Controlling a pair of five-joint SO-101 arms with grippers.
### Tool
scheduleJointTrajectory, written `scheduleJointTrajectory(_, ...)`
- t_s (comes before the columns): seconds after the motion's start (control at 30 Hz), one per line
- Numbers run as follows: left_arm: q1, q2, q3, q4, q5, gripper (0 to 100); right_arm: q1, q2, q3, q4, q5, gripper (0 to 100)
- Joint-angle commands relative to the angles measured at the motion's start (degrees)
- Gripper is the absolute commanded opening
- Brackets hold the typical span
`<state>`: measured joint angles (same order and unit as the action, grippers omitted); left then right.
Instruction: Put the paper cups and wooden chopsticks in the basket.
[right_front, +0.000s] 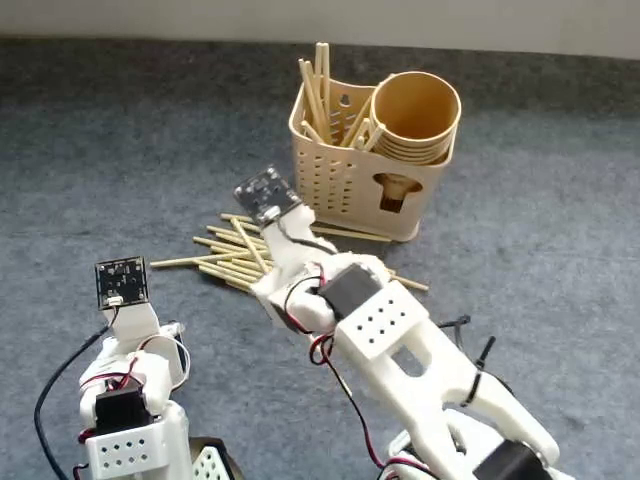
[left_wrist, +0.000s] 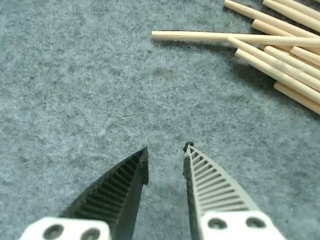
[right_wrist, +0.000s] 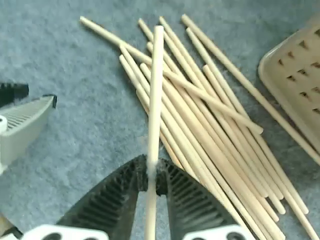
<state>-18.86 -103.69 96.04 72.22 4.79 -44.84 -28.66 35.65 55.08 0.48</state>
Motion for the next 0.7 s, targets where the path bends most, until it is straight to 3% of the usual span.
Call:
scheduleJointTrajectory(0.0, -0.31, 0.13, 1.19, 0.18, -0.09, 13, 3.47, -5.32, -2.42, -6.02, -0.88, 0.6)
scheduleJointTrajectory(0.23, -0.31, 0.13, 1.19, 0.18, -0.09, 13, 11.38, -10.15, -2.68, -21.05, -0.53, 0.6)
scheduleJointTrajectory(0.67, -0.31, 0.13, 1.19, 0.18, -0.09, 13, 21.05, -14.81, -3.12, -60.44, -0.44, 0.6)
